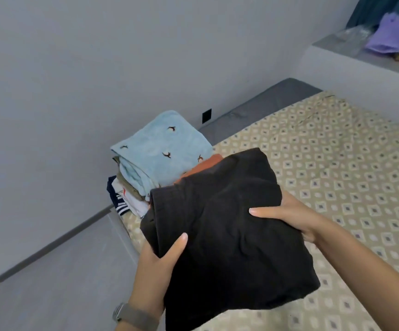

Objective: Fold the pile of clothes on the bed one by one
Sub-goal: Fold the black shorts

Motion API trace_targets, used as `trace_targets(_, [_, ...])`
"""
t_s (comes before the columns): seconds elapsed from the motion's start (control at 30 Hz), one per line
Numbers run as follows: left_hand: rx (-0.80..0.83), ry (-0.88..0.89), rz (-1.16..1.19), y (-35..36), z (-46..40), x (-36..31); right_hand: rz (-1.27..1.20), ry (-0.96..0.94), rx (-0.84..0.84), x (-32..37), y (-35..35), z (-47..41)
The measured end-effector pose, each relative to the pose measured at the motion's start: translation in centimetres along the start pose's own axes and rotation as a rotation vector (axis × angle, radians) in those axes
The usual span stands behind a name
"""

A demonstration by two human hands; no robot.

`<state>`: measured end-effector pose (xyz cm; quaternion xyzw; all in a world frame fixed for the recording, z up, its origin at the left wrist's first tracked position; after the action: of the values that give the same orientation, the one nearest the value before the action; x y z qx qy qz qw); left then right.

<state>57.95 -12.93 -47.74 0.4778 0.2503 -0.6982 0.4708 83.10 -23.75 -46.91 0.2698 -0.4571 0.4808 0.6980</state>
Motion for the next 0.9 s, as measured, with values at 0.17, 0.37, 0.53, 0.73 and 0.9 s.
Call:
trace_targets(0.17, [-0.146, 0.041, 0.082, -0.5, -7.7, -0.8, 0.103, -0.020, 0.054, 3.1, -1.4, -11.8])
trace_targets(0.37, [-0.194, -0.196, 0.042, -1.0, -14.6, 7.8, 0.335, 0.074, 0.021, -3.1, -1.4, -20.7])
trace_targets(0.53, [-0.175, -0.209, -0.002, -1.9, -16.0, 8.9, 0.260, 0.063, -0.017, -5.0, -1.4, -21.1])
trace_targets(0.73, [-0.211, -0.225, -0.079, -2.7, -13.8, 8.4, 0.298, 0.036, -0.097, -4.3, -2.5, -18.0])
trace_targets(0.9, [-0.276, -0.109, -0.241, -3.5, -9.5, 5.6, 0.267, 0.015, -0.303, -5.6, -5.7, -10.6])
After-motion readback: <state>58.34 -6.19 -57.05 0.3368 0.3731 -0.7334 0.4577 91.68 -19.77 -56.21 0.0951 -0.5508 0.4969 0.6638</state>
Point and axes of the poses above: each hand's wrist, its own z-axis away from the middle knuckle, its own y-axis out of the palm, x = y × z, the point moved 10 cm from there along -z, towards the middle knuckle, and after that the axes turned 3 degrees about z, right-handed, at the moved point
